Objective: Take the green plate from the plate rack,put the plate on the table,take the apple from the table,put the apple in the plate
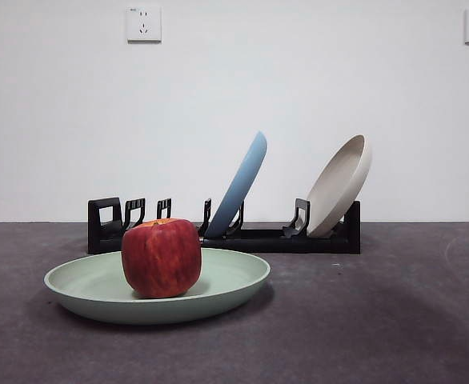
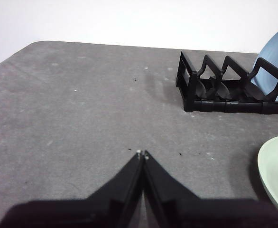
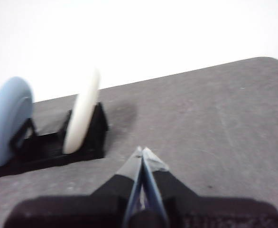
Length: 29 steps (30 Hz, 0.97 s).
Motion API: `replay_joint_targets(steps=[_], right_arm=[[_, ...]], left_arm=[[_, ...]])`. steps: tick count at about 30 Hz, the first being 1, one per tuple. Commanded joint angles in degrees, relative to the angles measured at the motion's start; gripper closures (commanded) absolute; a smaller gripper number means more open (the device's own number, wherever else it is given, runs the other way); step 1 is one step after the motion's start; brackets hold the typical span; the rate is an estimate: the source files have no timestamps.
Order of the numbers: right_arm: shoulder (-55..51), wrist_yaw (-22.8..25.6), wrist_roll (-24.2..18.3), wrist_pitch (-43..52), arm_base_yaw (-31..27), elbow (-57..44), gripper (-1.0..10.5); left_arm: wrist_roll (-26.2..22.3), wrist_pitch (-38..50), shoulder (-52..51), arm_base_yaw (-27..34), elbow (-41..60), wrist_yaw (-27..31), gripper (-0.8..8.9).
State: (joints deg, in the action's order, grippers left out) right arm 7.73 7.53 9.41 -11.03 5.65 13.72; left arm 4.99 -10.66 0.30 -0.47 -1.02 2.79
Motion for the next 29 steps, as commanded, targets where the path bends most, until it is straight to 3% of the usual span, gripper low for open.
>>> replay_joint_targets(steps=[1,3,12,29], right_arm=[[-3.69,-0.13,-0.52,2.10,-1.18,-4.85,9.6],[-5.97,-0.35,-0.55,2.84,-1.31,-7.65,9.6],[-7.67,-12.00,-4.39,3.04,-1.31,-12.81,9.6],[-7.63,-11.54,-3.74,0.70,-1.31,-13.38,9.6]], left_arm=[[-0.09,0.28,-0.17,0.20,0.79,-0.07,8.17],[-0.09,0.26,-0.17,0.20,0.79,-0.07,8.17],[-0.07,0.28,-0.17,0.20,0.79,-0.07,8.17],[-0.07,0.28,-0.17,0.20,0.79,-0.07,8.17]])
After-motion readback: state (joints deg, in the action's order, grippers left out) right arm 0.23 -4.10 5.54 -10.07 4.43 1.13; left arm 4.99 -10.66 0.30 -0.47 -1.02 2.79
